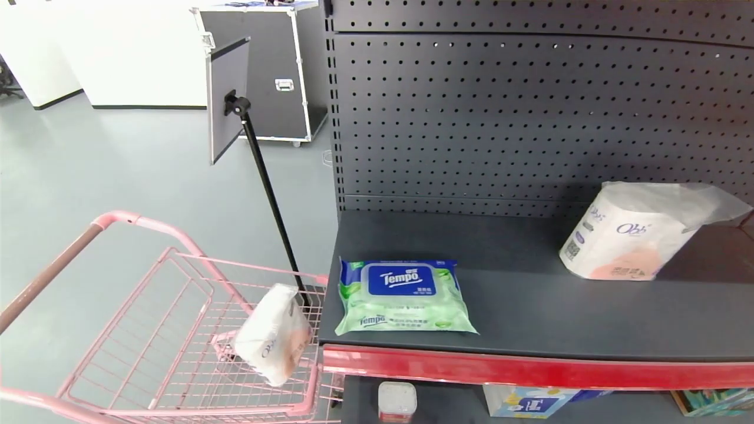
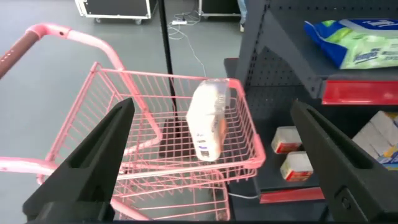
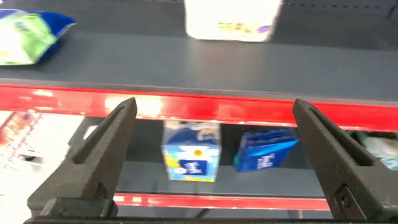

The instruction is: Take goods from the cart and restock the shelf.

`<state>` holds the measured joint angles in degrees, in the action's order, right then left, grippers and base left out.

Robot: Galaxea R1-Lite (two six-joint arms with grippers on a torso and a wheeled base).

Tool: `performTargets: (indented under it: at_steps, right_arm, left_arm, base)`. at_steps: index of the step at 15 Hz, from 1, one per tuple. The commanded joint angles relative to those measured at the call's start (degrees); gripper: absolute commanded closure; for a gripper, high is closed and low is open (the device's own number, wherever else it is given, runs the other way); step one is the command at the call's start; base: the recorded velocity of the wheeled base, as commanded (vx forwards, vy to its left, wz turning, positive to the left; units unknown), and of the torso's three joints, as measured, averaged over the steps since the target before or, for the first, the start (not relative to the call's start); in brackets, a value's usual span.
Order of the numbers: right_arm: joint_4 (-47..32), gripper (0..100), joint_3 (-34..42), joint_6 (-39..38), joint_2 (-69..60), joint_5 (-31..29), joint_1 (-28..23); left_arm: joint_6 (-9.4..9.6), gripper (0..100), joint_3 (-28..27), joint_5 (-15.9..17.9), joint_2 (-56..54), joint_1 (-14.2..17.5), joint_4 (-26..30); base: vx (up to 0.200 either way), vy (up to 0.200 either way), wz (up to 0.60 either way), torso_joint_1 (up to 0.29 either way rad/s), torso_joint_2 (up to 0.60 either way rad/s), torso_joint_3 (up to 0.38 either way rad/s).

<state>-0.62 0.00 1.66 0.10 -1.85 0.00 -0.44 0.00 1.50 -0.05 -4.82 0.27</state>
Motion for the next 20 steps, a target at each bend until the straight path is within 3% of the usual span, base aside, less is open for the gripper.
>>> performTargets:
  at_steps: [1, 9, 15, 20]
  right_arm:
    - [0.0, 0, 0.0, 0.0, 0.0, 0.0, 0.0]
    - [0.0, 0, 0.0, 0.0, 0.0, 0.0, 0.0]
    - [0.0, 0, 0.0, -0.1, 0.0, -0.2, 0.0]
    - [0.0, 0, 0.0, -0.2, 0.0, -0.2, 0.0]
  left_arm:
    - [0.0, 0, 0.0, 0.0, 0.0, 0.0, 0.0]
    - [0.0, 0, 0.0, 0.0, 0.0, 0.1, 0.0]
    - [0.0, 0, 0.0, 0.0, 0.0, 0.0, 0.0]
    - [0.0, 0, 0.0, 0.0, 0.0, 0.0, 0.0]
  base:
    - [0.0, 0.2, 0.0, -0.002, 0.0, 0.002]
    - [0.0, 0.2, 0.0, 0.001, 0.0, 0.002]
    - [0.0, 0.0, 0.0, -0.014, 0.02, 0.02]
    - [0.0, 0.0, 0.0, -0.145, 0.34, 0.192]
